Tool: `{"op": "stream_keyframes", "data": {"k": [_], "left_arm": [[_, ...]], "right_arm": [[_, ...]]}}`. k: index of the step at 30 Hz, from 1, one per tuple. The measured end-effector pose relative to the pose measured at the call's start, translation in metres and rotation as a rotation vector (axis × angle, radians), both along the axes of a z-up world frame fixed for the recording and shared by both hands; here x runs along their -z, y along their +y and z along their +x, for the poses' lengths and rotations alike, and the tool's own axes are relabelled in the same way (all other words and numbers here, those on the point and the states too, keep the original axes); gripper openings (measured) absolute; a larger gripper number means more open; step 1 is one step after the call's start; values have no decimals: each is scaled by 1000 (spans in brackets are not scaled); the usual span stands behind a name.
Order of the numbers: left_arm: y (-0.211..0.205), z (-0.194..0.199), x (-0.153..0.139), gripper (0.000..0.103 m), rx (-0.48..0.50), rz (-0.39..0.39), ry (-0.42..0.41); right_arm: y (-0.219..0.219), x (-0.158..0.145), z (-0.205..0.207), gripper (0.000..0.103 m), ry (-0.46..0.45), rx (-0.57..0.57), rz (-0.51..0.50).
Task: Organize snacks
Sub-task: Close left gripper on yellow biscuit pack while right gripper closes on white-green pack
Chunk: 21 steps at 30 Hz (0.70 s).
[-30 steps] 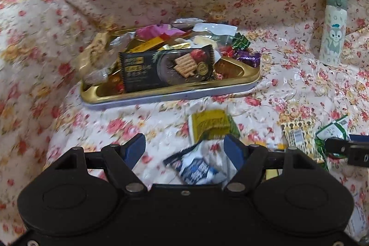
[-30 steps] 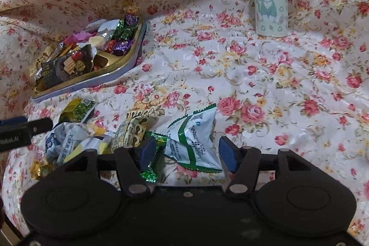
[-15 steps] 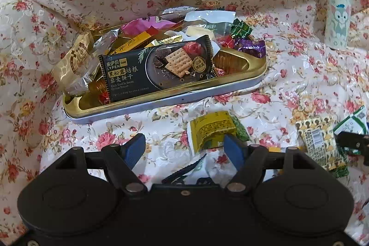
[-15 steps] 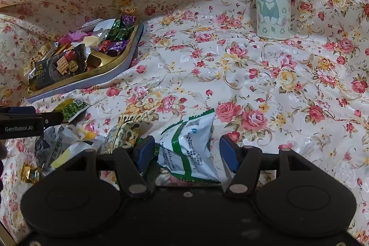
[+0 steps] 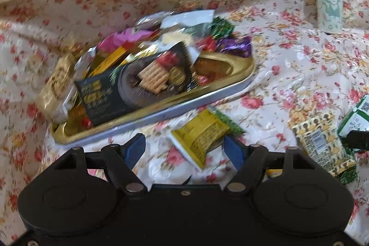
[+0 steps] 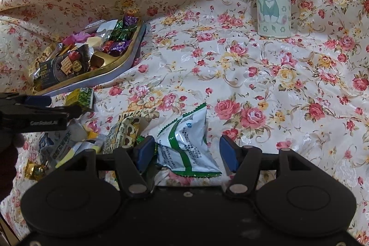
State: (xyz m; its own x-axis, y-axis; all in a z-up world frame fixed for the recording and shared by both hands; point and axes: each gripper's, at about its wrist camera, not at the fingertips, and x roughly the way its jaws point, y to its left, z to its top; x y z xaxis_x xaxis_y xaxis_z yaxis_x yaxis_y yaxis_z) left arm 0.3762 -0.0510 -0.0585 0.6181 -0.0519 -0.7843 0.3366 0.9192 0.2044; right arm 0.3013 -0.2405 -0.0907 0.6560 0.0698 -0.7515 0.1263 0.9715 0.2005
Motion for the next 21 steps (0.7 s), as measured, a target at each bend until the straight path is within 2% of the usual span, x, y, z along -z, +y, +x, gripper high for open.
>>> {"op": "stream_keyframes", "data": {"k": [8, 13, 15, 16, 21], "left_arm": [[-17, 6, 3, 75, 120, 26, -7], [-18, 10, 5, 75, 161, -24, 31], [-18, 12, 6, 69, 160, -56, 59], [-19, 13, 7, 61, 159, -71, 79], [-12, 20, 8, 54, 98, -145, 146]], "right_arm": [[-2, 1, 0, 64, -3, -1, 17], [-3, 0, 0, 64, -2, 2, 29], [-3, 0, 0, 64, -4, 2, 26], [-3, 1, 0, 64, -5, 2, 22], [0, 1, 0, 64, -7, 1, 5]]}}
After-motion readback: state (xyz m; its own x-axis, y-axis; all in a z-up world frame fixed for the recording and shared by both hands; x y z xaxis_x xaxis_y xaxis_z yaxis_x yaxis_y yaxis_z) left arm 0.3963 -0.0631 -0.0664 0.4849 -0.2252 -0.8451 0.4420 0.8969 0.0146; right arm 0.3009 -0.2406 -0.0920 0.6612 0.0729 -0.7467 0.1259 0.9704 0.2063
